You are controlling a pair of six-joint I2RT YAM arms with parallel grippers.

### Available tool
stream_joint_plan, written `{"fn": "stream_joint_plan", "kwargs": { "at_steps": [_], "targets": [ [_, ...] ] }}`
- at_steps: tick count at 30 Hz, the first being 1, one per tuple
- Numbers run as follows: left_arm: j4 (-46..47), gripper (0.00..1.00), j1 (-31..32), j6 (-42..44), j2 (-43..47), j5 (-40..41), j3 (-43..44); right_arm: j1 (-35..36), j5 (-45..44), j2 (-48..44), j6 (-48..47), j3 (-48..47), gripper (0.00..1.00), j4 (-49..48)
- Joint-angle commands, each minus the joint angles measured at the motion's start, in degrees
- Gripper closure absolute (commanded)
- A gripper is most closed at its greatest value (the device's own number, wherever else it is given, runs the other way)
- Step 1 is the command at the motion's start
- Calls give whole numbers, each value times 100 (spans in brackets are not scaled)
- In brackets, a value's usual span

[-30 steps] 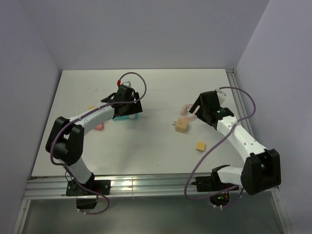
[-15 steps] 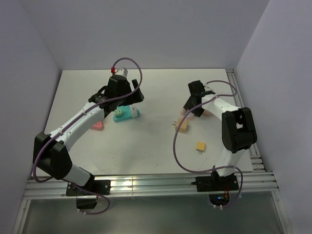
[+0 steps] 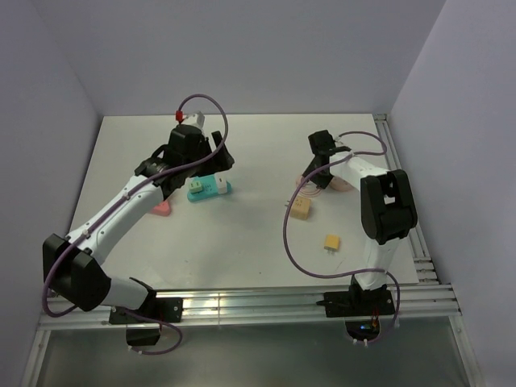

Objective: Insert the plug
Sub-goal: Move the socket to the center of the board.

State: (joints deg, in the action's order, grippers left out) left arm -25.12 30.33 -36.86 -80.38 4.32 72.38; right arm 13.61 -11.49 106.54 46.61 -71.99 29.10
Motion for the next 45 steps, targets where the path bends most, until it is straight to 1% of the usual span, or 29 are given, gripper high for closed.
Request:
{"fn": "stream_joint_plan", "kwargs": {
  "at_steps": [1, 4, 10, 12, 13, 14, 18, 20, 24, 25, 26, 29, 33, 34, 36, 37, 45],
  "targets": [
    [-80, 14, 17, 82, 364, -45, -110, 63, -47, -133, -55, 210, 52, -35],
    [-194, 14, 26, 135, 444, 122, -110, 54, -56, -204, -91, 343, 51, -1],
    [-300, 14, 17, 153, 576, 69, -119, 63, -170, -362, -152, 544, 51, -80],
    [-335, 14, 17, 170, 620, 113, -145, 55, -161, -467, -178, 607, 49, -141],
    [-344, 14, 0, 171, 629, 148, -154, 54, -161, -476, -187, 659, 42, -168],
    [-344, 14, 0, 179, 637, 166, -163, 46, -152, -485, -213, 668, 39, -185],
    [-405, 14, 0, 206, 576, 175, -128, -42, 41, -257, -249, 581, 38, -125],
    [-397, 14, -9, 197, 558, 149, -127, -34, 50, -160, -240, 563, 41, -115],
    [-353, 14, -18, 197, 567, 175, -163, -34, 50, -99, -249, 528, 52, -168],
    [-353, 14, -27, 197, 550, 183, -163, -33, 15, -46, -266, 484, 60, -142],
    [-353, 14, -27, 197, 541, 175, -154, -33, -3, 6, -284, 432, 65, -81],
    [-362, 14, -27, 188, 550, 157, -171, 2, -3, 95, -302, 326, 65, 69],
    [-344, 14, -44, 197, 620, 219, -233, 28, 41, -107, -302, 598, 66, -211],
    [-344, 14, -44, 197, 620, 219, -242, 28, 76, -125, -345, 641, 79, -264],
    [-344, 14, -53, 197, 611, 210, -242, 28, 164, -90, -346, 546, 97, -213],
    [-344, 14, -44, 197, 602, 193, -224, 28, 199, -38, -363, 493, 100, -186],
    [-362, 14, -62, 188, 620, 236, -242, 160, 392, -177, -469, 449, 100, -229]
  ]
}}
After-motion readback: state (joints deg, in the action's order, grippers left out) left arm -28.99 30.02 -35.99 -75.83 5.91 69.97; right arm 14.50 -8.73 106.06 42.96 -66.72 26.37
